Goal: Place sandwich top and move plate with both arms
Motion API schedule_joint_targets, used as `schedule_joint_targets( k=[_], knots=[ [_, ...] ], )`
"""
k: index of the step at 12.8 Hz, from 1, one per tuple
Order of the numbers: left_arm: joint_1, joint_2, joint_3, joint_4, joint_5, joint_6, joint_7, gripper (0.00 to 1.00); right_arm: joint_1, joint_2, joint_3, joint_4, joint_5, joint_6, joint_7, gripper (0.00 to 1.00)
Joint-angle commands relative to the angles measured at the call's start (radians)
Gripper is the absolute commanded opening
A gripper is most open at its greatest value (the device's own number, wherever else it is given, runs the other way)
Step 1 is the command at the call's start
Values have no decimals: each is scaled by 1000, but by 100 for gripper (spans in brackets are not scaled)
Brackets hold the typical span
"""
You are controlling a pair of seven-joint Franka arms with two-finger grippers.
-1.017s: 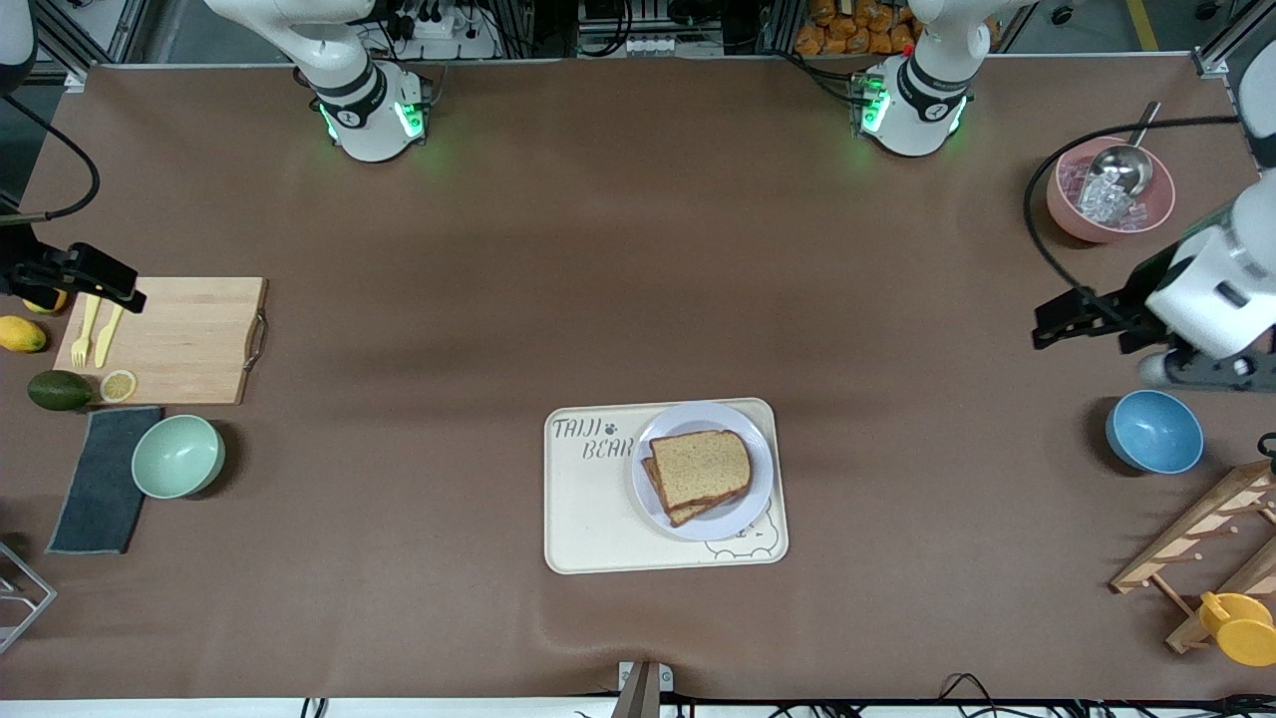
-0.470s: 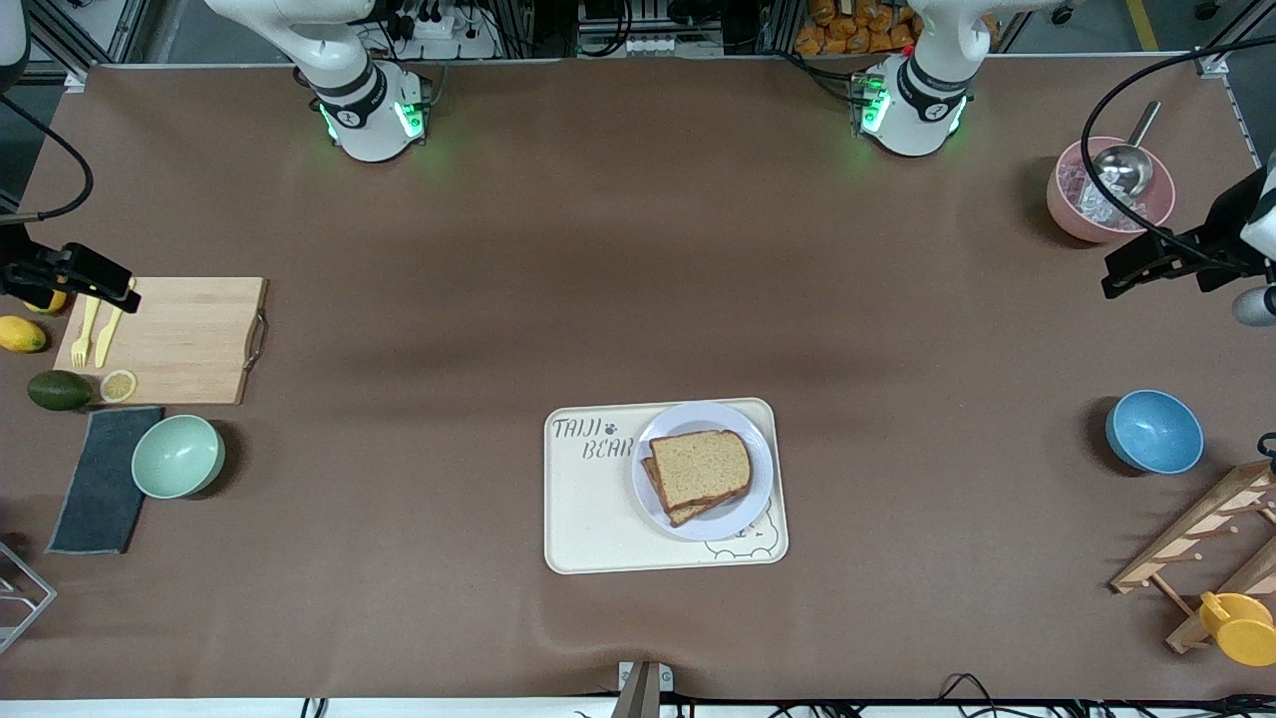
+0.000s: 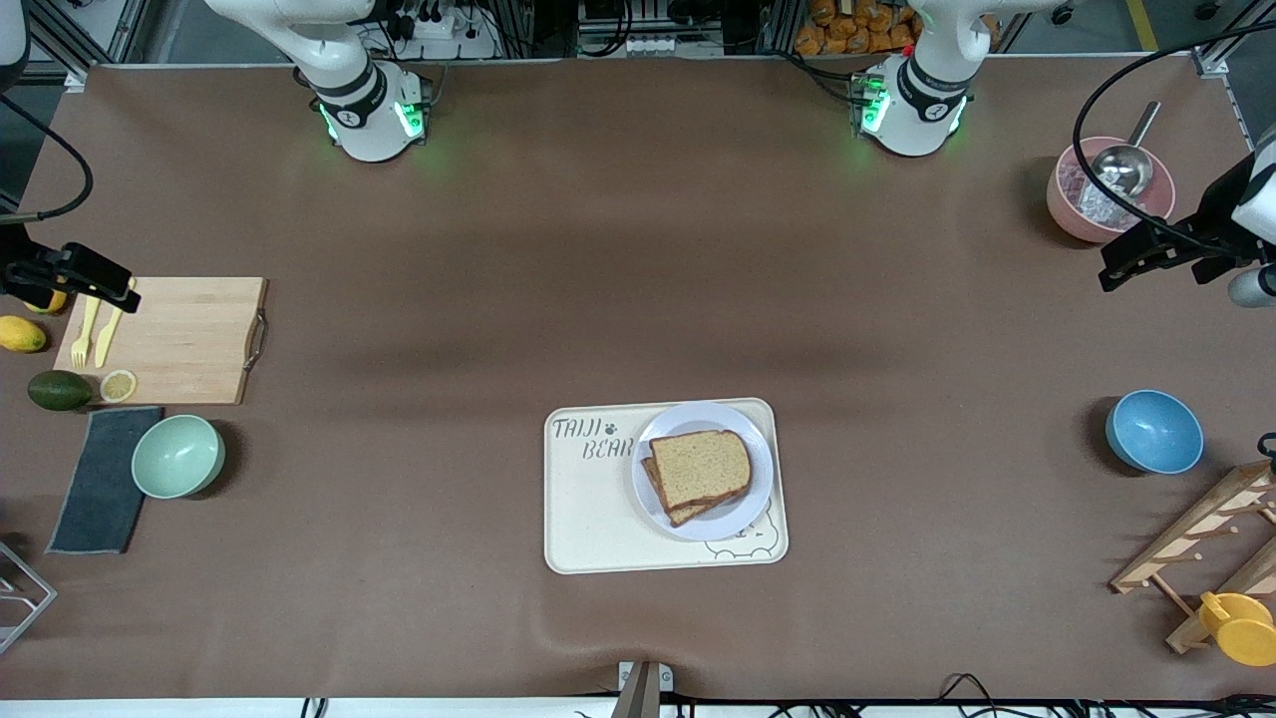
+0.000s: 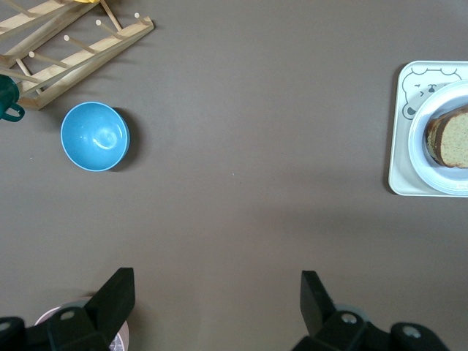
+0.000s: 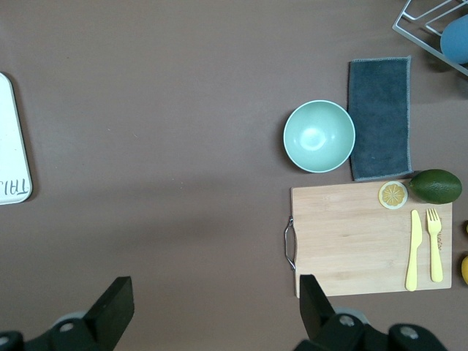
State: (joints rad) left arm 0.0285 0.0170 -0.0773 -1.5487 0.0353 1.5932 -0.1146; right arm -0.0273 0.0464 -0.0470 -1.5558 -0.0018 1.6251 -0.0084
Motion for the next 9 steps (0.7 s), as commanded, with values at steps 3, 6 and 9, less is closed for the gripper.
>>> schedule_joint_targets(
  k=[3,6,9],
  knots=[
    [-12,-32,13,-27,-17,19,6,100,-23,3,16,14,2,-5,-5,100],
    [-19,-32,11,-28,-21,8,-7,100,-19,0,18,16,2,-2,-5,100],
    [-29,-31,11,-28,-60,1,-69,100,-20,0,18,16,2,12,-5,100]
  ],
)
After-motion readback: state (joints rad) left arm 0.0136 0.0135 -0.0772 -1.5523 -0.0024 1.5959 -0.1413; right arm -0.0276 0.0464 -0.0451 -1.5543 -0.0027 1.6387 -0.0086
